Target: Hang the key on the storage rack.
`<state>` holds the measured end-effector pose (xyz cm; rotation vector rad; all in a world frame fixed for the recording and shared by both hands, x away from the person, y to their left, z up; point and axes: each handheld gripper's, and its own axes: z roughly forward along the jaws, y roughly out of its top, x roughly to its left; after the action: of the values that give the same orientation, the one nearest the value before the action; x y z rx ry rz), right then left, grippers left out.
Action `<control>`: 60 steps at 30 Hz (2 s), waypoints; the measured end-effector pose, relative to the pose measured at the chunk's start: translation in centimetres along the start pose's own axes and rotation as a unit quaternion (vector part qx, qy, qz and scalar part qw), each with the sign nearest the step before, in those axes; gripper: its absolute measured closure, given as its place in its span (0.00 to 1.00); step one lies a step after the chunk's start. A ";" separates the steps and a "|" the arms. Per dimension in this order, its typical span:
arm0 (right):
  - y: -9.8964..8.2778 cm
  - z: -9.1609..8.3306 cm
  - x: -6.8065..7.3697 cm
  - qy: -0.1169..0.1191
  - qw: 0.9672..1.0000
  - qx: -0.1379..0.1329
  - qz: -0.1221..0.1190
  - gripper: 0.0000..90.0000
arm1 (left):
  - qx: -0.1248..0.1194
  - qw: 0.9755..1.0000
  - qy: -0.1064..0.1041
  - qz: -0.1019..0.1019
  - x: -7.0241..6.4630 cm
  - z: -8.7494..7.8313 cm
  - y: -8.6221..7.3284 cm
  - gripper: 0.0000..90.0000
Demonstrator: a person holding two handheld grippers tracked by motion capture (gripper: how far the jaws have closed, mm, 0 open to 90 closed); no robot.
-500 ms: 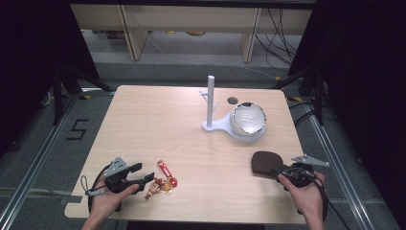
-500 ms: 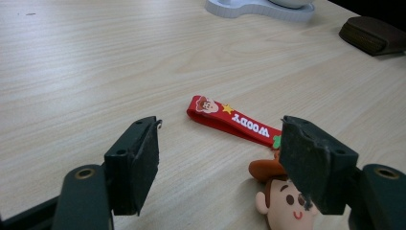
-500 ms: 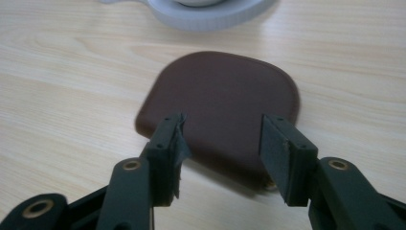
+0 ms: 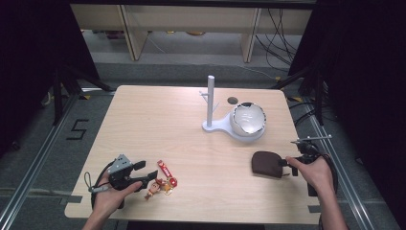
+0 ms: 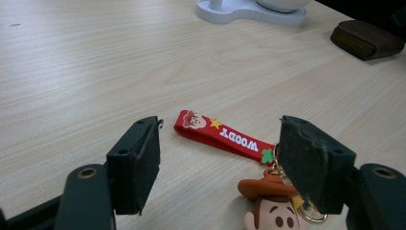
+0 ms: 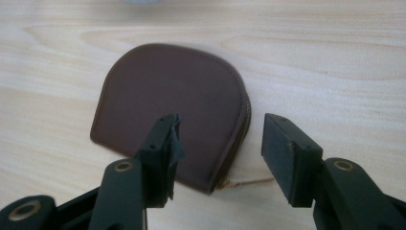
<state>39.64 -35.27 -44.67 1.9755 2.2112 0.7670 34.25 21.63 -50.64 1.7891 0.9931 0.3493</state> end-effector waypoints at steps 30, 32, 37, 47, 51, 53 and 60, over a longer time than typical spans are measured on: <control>3.4 3.4 -1.6 0.050 0.991 0.098 0.079 0.62 | 0.000 1.000 -0.005 -0.007 0.2 -0.2 -0.3 0.34; 3.6 3.3 -1.2 0.056 0.984 0.124 0.113 0.63 | 0.004 1.000 0.001 -0.009 0.2 -0.3 -0.3 0.34; 3.4 3.5 -1.3 0.066 0.988 0.099 0.103 0.77 | -0.001 1.000 -0.002 -0.011 0.3 -0.3 -0.4 0.34; 3.5 3.2 -1.9 0.048 0.996 0.080 0.009 0.89 | 0.002 1.000 0.003 -0.013 0.4 -0.3 -0.5 0.35; 3.7 2.2 -0.7 0.047 0.992 0.105 0.051 0.91 | 0.002 1.000 0.003 -0.013 0.4 -0.3 -0.5 0.35; 3.5 1.8 -0.2 0.049 0.992 0.095 0.060 0.92 | -0.002 1.000 0.000 -0.012 0.5 -0.3 -0.5 0.35; 2.9 0.0 0.7 0.049 0.998 0.051 0.003 0.94 | -0.003 1.000 0.005 -0.015 0.5 -0.4 -0.5 0.36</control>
<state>42.20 -34.50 -43.32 2.0328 2.3446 0.7822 34.04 22.37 -51.02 1.7675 1.0239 0.3435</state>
